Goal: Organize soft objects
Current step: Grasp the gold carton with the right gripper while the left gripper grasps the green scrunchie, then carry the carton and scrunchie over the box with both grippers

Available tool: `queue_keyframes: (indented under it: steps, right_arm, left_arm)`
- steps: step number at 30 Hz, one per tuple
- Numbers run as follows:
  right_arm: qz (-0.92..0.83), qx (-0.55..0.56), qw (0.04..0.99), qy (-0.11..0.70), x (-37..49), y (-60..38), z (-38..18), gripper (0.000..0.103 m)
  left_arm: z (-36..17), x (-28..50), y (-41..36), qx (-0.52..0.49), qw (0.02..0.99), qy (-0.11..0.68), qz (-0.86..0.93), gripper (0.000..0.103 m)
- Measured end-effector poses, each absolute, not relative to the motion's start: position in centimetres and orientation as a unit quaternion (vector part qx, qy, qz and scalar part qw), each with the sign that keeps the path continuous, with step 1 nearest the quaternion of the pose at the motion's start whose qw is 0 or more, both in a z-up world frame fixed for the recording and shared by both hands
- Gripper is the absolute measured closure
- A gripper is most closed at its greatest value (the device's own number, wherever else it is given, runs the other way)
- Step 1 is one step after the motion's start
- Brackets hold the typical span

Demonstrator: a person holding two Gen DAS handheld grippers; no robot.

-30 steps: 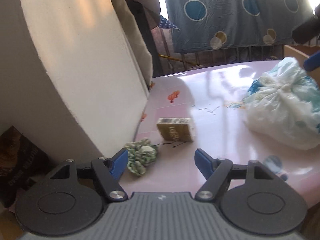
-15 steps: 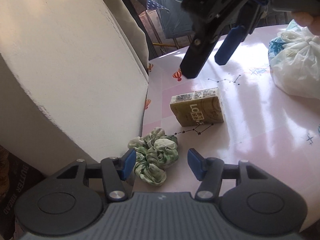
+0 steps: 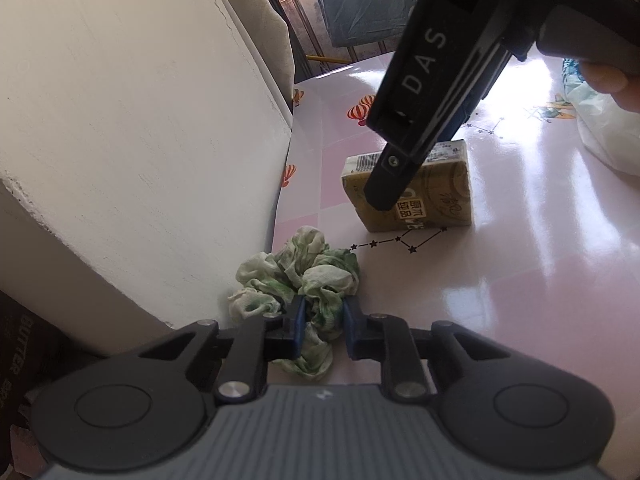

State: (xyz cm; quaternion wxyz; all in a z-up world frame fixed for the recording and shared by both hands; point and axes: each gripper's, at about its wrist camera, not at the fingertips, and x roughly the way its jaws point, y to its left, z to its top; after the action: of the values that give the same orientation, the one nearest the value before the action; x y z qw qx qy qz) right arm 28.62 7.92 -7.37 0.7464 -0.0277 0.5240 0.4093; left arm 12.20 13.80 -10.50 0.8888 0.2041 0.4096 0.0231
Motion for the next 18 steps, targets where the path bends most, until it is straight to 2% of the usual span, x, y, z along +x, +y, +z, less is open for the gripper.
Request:
queue_keyframes:
  steps: [1, 7, 18]
  right_arm:
    - [0.408, -0.023, 0.746, 0.526, 28.6, 7.7, -7.4, 0.07]
    - [0.387, 0.005, 0.748, 0.539, 28.0, 5.9, -6.9, 0.075]
    - [0.34, 0.087, 0.772, 0.53, 23.9, -2.3, -1.8, 0.076]
  left_arm:
    - [-10.5, 12.2, 13.8, 0.204, 0.889, 0.408, 0.023, 0.087]
    - [-9.6, 11.8, 13.5, 0.19, 0.896, 0.401, 0.022, 0.092]
    - [-4.9, 7.6, 11.4, 0.145, 0.913, 0.381, -0.009, 0.094]
